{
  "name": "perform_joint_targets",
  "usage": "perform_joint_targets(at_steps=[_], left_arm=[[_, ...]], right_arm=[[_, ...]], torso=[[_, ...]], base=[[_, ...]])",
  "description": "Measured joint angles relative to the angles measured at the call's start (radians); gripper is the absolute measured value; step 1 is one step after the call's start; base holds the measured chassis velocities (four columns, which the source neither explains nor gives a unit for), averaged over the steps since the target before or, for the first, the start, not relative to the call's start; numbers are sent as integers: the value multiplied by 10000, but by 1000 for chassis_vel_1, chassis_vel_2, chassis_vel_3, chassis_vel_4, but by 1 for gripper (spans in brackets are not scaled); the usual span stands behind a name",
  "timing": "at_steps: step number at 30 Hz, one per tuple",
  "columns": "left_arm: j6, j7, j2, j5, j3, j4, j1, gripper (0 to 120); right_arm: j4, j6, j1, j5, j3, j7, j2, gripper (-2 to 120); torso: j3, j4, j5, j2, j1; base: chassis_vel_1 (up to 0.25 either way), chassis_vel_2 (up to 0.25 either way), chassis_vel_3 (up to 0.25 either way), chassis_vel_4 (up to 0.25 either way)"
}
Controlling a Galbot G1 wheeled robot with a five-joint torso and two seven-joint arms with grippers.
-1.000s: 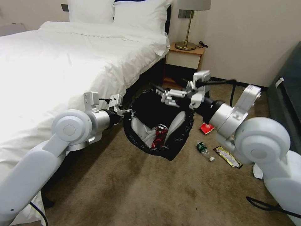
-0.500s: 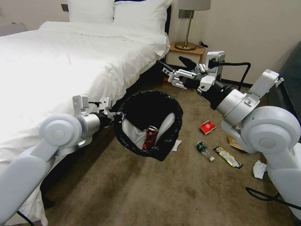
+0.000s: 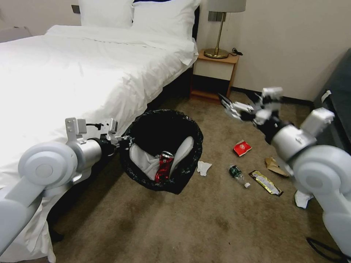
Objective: Pick up the trash bin, then pick up the garbage on the floor and place it into the trash bin.
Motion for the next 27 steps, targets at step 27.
perform_joint_targets(at_steps=[27], left_arm=[[0,412,-68,477,-2667,-1036,3113,1]], right_arm=[[-323,273,-2948,-2345,1489,-2,1634,100]], torso=[[2,2,2,0,0]], base=[[0,0,0,0]])
